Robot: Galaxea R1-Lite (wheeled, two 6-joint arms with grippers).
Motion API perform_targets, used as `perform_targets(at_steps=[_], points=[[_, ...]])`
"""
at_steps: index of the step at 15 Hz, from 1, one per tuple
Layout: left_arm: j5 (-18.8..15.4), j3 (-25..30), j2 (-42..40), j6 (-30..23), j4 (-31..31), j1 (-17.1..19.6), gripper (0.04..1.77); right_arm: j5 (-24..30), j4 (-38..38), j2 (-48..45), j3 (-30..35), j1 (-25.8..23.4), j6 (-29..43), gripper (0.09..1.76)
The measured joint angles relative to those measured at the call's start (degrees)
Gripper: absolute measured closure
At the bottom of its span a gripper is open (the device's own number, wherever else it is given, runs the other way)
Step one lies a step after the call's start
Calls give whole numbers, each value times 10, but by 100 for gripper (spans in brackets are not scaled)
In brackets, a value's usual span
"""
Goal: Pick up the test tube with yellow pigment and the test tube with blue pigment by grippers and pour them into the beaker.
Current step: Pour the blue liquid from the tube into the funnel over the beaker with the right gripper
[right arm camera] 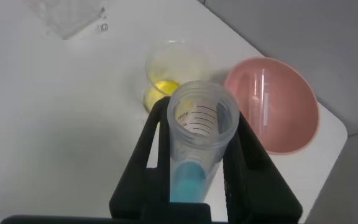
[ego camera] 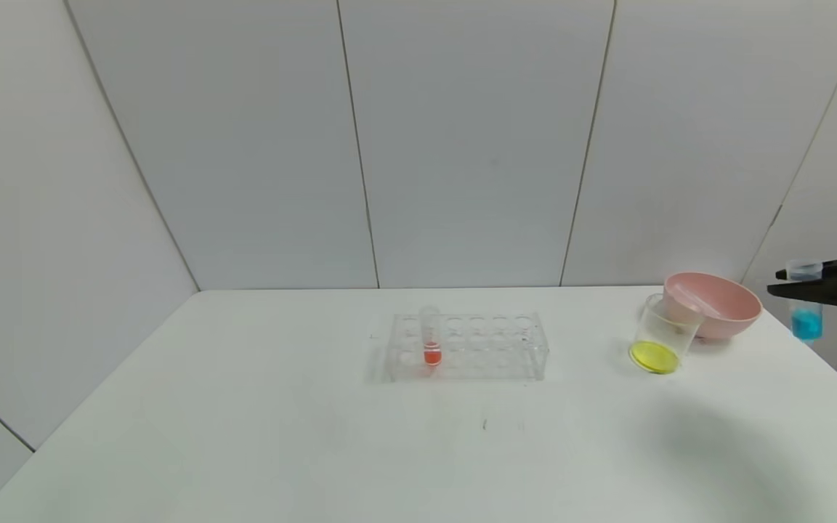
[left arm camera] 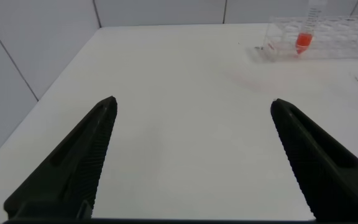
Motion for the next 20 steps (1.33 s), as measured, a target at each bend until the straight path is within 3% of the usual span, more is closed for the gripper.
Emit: perform_targets(at_steps=[3,10,20], points=[[0,0,0,0,0,0,5,-11,126,50,-122,-13,-52,131],[0,0,0,0,0,0,5,-109,259,150,-333,34,-73,131],[0,0,0,0,0,0,5,-247,252,183,-355,107,-92,131]])
